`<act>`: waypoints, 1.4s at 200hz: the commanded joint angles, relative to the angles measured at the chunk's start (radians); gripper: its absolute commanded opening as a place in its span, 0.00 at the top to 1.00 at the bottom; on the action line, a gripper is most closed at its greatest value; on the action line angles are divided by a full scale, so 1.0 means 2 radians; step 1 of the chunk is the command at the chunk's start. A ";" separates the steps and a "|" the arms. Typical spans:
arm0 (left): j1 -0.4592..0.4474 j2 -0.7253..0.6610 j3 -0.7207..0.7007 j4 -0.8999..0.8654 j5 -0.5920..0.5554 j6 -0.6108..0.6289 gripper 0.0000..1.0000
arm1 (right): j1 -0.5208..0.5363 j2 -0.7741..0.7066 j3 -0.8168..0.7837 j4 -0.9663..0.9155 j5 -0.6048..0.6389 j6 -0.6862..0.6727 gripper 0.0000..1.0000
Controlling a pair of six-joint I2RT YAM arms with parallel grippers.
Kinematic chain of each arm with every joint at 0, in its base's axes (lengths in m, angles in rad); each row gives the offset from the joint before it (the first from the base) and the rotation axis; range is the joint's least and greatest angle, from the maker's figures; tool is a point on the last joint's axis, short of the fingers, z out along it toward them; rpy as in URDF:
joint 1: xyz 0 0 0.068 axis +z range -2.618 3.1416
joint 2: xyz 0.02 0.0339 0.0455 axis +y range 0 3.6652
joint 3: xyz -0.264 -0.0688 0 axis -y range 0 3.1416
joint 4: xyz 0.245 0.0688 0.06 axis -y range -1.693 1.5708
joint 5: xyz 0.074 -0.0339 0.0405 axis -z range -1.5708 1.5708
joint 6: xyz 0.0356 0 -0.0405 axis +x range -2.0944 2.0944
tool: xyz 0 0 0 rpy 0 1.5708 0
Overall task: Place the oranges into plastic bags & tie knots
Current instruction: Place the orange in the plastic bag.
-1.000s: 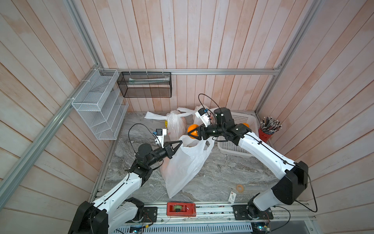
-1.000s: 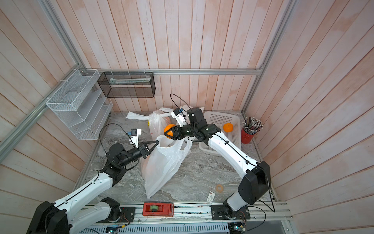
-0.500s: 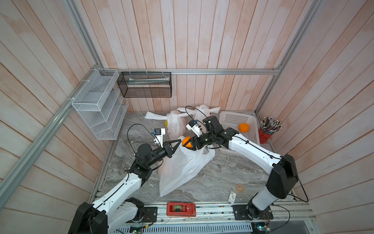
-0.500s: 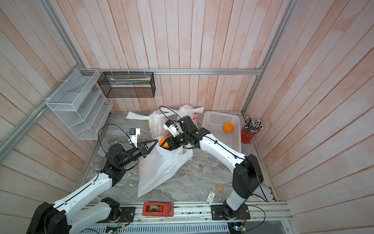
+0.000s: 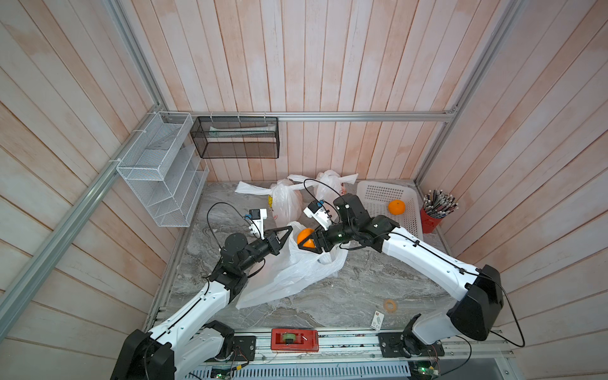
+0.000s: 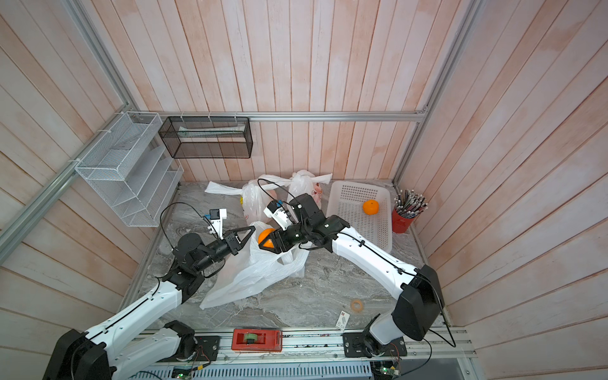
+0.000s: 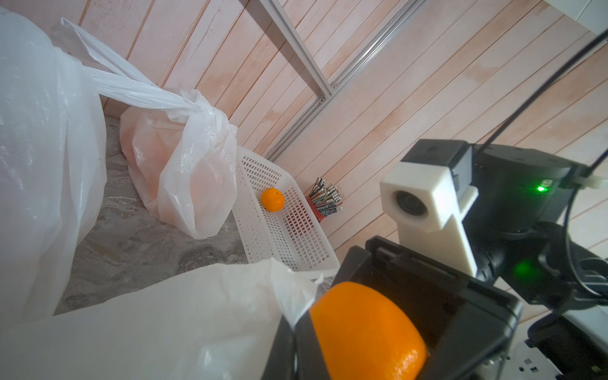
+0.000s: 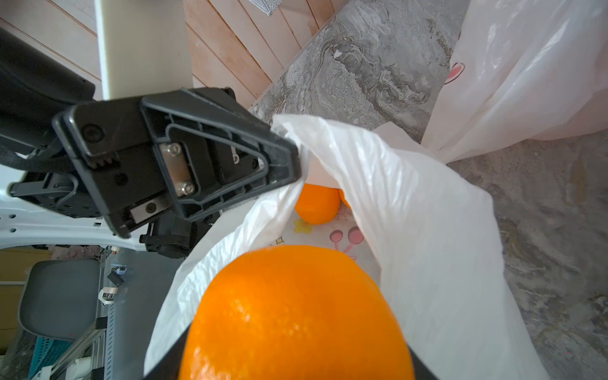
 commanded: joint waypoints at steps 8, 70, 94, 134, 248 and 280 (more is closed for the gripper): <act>0.002 0.001 0.003 0.003 -0.004 -0.003 1.00 | 0.007 -0.008 -0.019 0.019 -0.006 0.012 0.44; 0.001 -0.014 0.005 0.008 0.038 0.006 1.00 | -0.015 0.067 0.035 0.017 0.002 0.006 0.43; 0.001 -0.024 0.005 -0.007 0.032 0.012 1.00 | -0.016 0.090 0.052 -0.002 0.014 -0.010 0.42; 0.001 -0.018 0.003 -0.002 0.027 0.006 1.00 | -0.015 0.101 0.048 0.027 -0.029 -0.005 0.39; 0.002 -0.012 -0.006 0.003 0.001 -0.006 1.00 | -0.031 0.043 0.019 0.047 -0.004 0.007 0.26; 0.002 0.002 -0.011 0.011 0.012 -0.003 1.00 | -0.037 0.029 0.014 0.050 -0.013 0.014 0.44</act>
